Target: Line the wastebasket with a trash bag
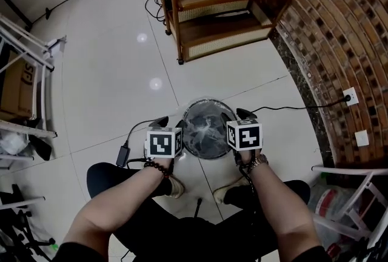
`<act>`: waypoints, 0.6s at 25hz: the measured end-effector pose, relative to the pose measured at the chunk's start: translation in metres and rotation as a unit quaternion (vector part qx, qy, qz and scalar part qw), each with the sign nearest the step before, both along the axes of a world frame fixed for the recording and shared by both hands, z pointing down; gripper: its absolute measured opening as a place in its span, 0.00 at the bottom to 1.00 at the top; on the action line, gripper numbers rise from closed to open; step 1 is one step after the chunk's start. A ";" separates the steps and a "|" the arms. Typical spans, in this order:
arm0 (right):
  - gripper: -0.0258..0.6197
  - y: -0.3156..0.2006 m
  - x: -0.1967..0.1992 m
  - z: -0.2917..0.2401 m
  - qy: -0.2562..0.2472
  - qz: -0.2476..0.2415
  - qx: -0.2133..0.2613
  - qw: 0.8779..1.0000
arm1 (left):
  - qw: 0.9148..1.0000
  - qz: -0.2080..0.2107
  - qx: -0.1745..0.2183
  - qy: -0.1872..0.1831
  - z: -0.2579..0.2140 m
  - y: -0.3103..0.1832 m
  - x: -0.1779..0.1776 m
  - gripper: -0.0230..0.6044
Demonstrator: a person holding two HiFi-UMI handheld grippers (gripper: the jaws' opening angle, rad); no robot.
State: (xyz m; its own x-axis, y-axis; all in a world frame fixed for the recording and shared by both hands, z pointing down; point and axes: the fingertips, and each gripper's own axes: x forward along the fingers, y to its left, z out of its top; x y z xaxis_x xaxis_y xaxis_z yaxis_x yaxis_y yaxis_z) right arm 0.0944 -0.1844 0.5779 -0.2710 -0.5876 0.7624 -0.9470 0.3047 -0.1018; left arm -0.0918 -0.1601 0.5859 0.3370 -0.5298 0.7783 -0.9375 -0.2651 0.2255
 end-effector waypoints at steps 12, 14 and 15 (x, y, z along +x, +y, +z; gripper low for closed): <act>0.36 0.017 -0.054 0.040 -0.027 -0.061 -0.059 0.996 | 0.917 0.357 0.113 -0.138 -0.006 -0.015 0.054 0.22; 0.35 0.018 -0.057 0.051 -0.029 -0.068 -0.073 0.995 | 0.902 0.389 0.120 -0.143 -0.004 -0.014 0.059 0.19; 0.33 0.018 -0.060 0.056 -0.031 -0.073 -0.080 0.994 | 0.897 0.401 0.124 -0.143 -0.004 -0.014 0.061 0.16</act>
State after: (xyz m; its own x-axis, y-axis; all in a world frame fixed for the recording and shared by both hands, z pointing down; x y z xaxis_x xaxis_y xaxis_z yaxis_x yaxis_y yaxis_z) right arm 0.0342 -0.1660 0.6339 -0.3938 -0.4118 0.8218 -0.8843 0.4136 -0.2165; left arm -0.0311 -0.1737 0.5823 0.4926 -0.3753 0.7851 -0.4339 -0.8880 -0.1523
